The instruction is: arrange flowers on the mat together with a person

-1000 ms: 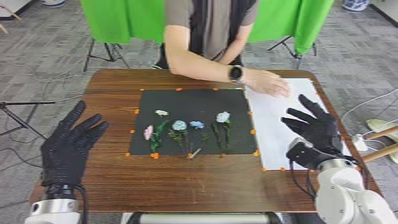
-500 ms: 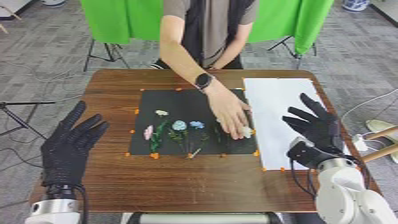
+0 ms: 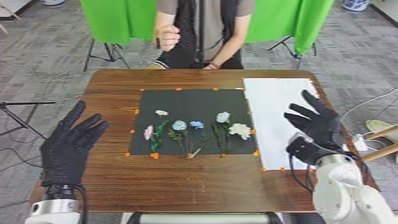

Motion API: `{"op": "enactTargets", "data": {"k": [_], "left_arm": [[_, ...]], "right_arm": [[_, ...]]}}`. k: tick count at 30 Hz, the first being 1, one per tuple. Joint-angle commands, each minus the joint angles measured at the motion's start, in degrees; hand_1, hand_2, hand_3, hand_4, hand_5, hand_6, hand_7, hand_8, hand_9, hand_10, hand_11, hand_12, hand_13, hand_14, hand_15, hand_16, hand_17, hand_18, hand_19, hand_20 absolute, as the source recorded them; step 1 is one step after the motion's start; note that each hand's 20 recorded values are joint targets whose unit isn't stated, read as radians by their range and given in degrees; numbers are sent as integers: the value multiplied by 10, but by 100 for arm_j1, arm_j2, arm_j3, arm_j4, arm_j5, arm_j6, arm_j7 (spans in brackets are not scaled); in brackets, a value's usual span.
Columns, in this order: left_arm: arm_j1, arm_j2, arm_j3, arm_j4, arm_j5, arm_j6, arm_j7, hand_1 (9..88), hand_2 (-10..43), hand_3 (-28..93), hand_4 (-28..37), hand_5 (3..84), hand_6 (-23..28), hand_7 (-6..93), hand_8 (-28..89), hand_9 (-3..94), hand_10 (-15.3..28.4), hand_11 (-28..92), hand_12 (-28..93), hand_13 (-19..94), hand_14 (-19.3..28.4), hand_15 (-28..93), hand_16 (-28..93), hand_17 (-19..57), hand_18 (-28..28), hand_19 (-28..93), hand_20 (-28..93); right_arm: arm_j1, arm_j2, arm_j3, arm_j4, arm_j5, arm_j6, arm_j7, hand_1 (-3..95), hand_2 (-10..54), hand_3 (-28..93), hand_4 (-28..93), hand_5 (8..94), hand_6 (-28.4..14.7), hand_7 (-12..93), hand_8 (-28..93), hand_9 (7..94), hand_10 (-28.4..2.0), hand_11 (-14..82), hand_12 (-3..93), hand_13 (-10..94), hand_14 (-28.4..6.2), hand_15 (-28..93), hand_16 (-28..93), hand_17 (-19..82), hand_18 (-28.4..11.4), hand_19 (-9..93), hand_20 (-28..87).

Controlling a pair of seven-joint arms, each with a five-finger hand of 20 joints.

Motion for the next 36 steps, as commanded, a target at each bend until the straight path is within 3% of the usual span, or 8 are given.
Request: {"op": "enactTargets", "data": {"k": [1,8,9,12,26,27,36], "left_arm": [[12,0,30,49,-49,34,53,192,66,765,-283,334,65,102,-90,357,204,230,112,270,273,481,-89,-64,269,609,-27],[19,-46,21,41,-15,8,-32,192,65,765,-283,334,65,103,-90,357,204,230,112,270,273,481,-89,-61,270,619,-22],[39,-24,27,38,-29,23,11,192,66,764,-283,334,65,103,-90,357,204,231,112,270,273,481,-89,-61,270,619,-22],[43,-66,0,32,0,-1,-70,192,66,764,-283,334,65,103,-91,357,204,230,112,270,273,481,-89,-61,270,621,-23],[64,-15,26,44,-56,35,33,191,66,765,-283,333,65,102,-90,357,204,231,112,271,273,481,-90,-61,268,614,-30],[52,-41,14,52,-38,18,-11,191,66,765,-283,333,65,102,-90,357,204,231,112,271,273,481,-90,-62,268,612,-31],[53,-13,27,39,-53,36,26,191,66,764,-283,333,65,102,-90,358,204,230,112,270,273,480,-90,-64,268,605,-34]], "right_arm": [[492,100,-293,38,-11,212,132,153,62,828,-283,372,10,121,-127,450,-177,118,121,373,-202,348,117,11,-193,421,167],[647,102,-406,76,-45,345,220,153,62,827,-283,373,10,120,-126,451,-177,118,122,372,-203,348,118,10,-193,420,167],[687,101,-421,90,-52,352,231,153,62,827,-283,373,10,120,-126,451,-178,117,122,372,-203,348,118,10,-193,420,167],[759,96,-452,111,-78,429,276,152,63,826,-283,373,10,120,-126,451,-178,117,122,373,-203,348,117,11,-193,420,167],[1336,43,-699,405,-191,643,469,152,63,826,-283,374,10,119,-126,452,-179,118,122,373,-203,347,118,10,-193,421,168],[1379,39,-715,431,-201,660,489,151,63,827,-283,374,10,119,-126,452,-178,118,122,373,-203,347,118,10,-193,420,167],[1832,-12,-896,729,-275,684,617,151,63,826,-283,373,10,118,-125,451,-177,118,122,372,-203,346,118,11,-193,418,167]]}}
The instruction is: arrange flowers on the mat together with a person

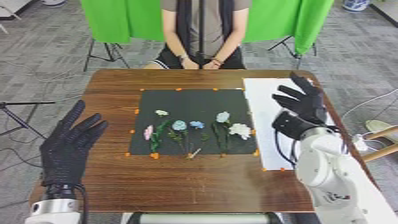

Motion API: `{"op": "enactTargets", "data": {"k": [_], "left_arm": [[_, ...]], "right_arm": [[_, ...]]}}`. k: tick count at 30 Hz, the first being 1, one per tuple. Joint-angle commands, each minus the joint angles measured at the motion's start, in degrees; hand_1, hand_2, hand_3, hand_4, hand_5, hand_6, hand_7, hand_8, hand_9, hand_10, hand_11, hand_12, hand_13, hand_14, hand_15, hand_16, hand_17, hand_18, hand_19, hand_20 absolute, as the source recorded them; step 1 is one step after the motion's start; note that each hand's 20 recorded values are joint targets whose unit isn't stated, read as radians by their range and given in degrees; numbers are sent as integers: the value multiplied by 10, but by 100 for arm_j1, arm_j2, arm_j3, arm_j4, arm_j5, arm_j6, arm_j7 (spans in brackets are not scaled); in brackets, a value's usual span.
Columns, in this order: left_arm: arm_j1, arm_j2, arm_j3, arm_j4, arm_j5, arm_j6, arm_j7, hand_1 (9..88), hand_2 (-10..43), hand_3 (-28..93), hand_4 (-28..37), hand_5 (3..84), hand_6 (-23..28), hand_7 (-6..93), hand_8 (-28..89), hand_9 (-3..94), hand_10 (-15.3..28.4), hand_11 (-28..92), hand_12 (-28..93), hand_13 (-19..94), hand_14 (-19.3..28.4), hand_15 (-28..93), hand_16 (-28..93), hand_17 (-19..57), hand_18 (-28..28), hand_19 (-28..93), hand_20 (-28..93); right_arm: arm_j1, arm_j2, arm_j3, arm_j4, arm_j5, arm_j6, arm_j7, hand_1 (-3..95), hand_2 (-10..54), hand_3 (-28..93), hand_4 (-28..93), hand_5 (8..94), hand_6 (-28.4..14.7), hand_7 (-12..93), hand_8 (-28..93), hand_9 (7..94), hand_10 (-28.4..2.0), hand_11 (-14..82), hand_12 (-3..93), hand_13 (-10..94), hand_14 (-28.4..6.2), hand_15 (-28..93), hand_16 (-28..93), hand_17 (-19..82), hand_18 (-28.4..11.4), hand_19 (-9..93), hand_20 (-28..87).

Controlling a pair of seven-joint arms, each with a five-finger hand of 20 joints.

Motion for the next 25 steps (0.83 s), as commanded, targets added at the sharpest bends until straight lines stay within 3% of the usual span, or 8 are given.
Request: {"op": "enactTargets", "data": {"k": [1,16,17,25], "left_arm": [[64,-19,9,33,-24,17,1,191,66,764,-283,332,65,102,-90,358,204,229,112,270,273,481,-90,-64,268,605,-34],[122,-37,5,24,-42,34,0,191,66,765,-283,333,65,104,-91,357,204,230,112,270,273,481,-89,-65,268,603,-31],[183,-488,-347,104,259,-442,-304,191,66,764,-283,333,65,103,-91,357,204,230,112,270,273,481,-89,-65,268,602,-31],[134,-485,-336,111,264,-439,-290,192,66,765,-283,332,65,102,-90,357,204,230,112,270,272,480,-90,-65,268,603,-30]], "right_arm": [[441,-93,-160,241,-117,117,104,151,63,826,-283,373,10,119,-125,451,-177,118,122,372,-203,346,118,10,-193,418,167],[1341,-267,-531,1003,-194,139,261,151,62,827,-283,374,10,119,-125,451,-177,117,122,372,-204,346,119,10,-193,417,169],[1374,-259,-554,1030,-179,157,255,151,62,826,-283,374,10,119,-125,451,-176,117,122,372,-204,346,118,10,-193,417,169],[1378,-245,-566,1030,-163,169,247,151,61,827,-283,374,11,119,-125,451,-177,117,122,372,-204,345,119,10,-193,416,169]]}}
